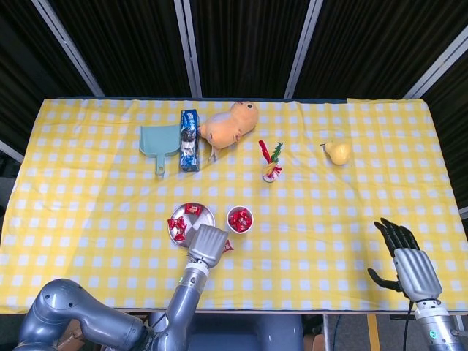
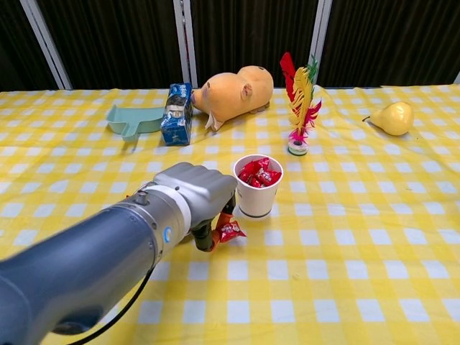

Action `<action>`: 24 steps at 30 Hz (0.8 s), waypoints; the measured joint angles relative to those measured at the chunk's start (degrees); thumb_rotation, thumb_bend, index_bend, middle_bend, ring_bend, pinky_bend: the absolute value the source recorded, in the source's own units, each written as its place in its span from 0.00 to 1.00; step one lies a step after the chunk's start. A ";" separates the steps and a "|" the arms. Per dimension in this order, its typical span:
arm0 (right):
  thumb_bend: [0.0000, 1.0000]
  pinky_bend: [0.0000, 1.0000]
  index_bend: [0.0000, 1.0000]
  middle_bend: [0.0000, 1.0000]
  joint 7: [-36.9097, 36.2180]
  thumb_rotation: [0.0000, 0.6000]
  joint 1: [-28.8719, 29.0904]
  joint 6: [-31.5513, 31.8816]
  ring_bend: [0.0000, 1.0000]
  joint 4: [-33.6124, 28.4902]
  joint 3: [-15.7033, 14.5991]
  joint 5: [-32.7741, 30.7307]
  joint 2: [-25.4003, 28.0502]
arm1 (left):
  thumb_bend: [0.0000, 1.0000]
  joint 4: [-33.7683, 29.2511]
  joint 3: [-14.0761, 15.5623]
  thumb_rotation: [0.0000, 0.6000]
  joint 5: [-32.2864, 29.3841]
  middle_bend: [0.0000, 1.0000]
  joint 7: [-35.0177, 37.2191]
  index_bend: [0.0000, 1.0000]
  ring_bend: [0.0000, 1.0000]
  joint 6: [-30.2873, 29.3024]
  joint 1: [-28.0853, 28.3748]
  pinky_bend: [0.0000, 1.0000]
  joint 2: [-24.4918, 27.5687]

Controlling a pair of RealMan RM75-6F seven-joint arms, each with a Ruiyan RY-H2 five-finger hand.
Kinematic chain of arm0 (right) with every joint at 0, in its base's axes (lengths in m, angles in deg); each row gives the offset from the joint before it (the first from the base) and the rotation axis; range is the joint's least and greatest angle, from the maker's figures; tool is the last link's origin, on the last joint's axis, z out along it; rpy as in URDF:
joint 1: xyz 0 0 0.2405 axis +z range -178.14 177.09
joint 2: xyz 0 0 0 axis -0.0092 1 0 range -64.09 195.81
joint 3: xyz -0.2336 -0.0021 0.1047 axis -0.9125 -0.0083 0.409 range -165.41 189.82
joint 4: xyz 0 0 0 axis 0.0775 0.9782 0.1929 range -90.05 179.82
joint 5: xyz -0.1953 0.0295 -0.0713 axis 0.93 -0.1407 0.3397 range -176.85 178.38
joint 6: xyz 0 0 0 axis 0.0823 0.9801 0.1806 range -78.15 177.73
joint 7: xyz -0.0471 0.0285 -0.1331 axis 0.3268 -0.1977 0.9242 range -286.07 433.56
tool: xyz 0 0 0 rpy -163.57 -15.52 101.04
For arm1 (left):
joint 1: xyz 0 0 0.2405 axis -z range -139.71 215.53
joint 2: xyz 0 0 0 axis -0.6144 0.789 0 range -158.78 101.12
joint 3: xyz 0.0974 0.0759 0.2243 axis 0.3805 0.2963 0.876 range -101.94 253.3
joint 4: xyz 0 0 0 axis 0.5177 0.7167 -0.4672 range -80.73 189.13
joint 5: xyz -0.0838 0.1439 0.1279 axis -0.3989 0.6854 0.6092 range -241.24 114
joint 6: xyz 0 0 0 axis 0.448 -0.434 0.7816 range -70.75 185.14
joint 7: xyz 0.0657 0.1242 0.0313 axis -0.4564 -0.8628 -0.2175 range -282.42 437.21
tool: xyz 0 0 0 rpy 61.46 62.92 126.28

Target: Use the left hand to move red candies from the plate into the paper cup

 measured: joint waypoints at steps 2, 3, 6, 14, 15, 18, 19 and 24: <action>0.34 0.00 0.00 0.00 0.12 1.00 -0.02 0.05 0.00 -0.02 -0.01 0.01 -0.03 | 0.54 -2.28 0.06 1.00 0.69 1.00 0.10 0.58 1.00 -0.56 -0.37 1.00 1.40; 0.34 0.00 0.00 0.00 0.13 1.00 -0.03 0.09 0.00 -0.03 0.00 0.00 -0.05 | 0.54 -3.80 0.00 1.00 1.14 1.00 0.21 0.58 1.00 -0.89 -0.59 1.00 2.36; 0.34 0.00 0.00 0.00 0.21 1.00 -0.04 0.09 0.00 -0.01 0.03 -0.10 -0.09 | 0.54 -7.44 -0.56 1.00 2.14 1.00 0.52 0.58 1.00 -1.63 -1.01 1.00 4.66; 0.34 0.00 0.00 0.00 0.32 1.00 0.00 0.03 0.00 -0.15 0.11 -0.23 -0.06 | 0.54 -13.95 -4.69 1.00 4.16 1.00 0.61 0.58 1.00 -2.76 -0.24 1.00 9.25; 0.34 0.00 0.00 0.00 0.31 1.00 0.00 0.02 0.00 -0.17 0.10 -0.26 -0.05 | 0.54 -14.07 -5.42 1.00 4.08 1.00 0.45 0.58 1.00 -2.70 0.22 1.00 9.47; 0.34 0.00 0.00 0.00 0.29 1.00 -0.03 0.01 0.00 -0.16 0.10 -0.33 -0.09 | 0.54 -13.21 -6.79 1.00 3.24 1.00 -0.15 0.57 1.00 -2.10 1.52 1.00 9.70; 0.34 0.00 0.00 0.00 0.29 1.00 -0.02 0.00 0.00 -0.15 0.11 -0.35 -0.09 | 0.54 -12.66 -7.13 1.00 2.85 1.00 -0.30 0.57 1.00 -1.87 1.88 1.00 9.66; 0.34 0.00 0.00 0.00 0.01 1.00 0.04 -0.09 0.00 -0.04 0.28 -0.63 -0.06 | 0.54 -7.86 -9.18 1.00 -0.10 1.00 -0.75 0.57 1.00 -0.19 4.16 1.00 8.41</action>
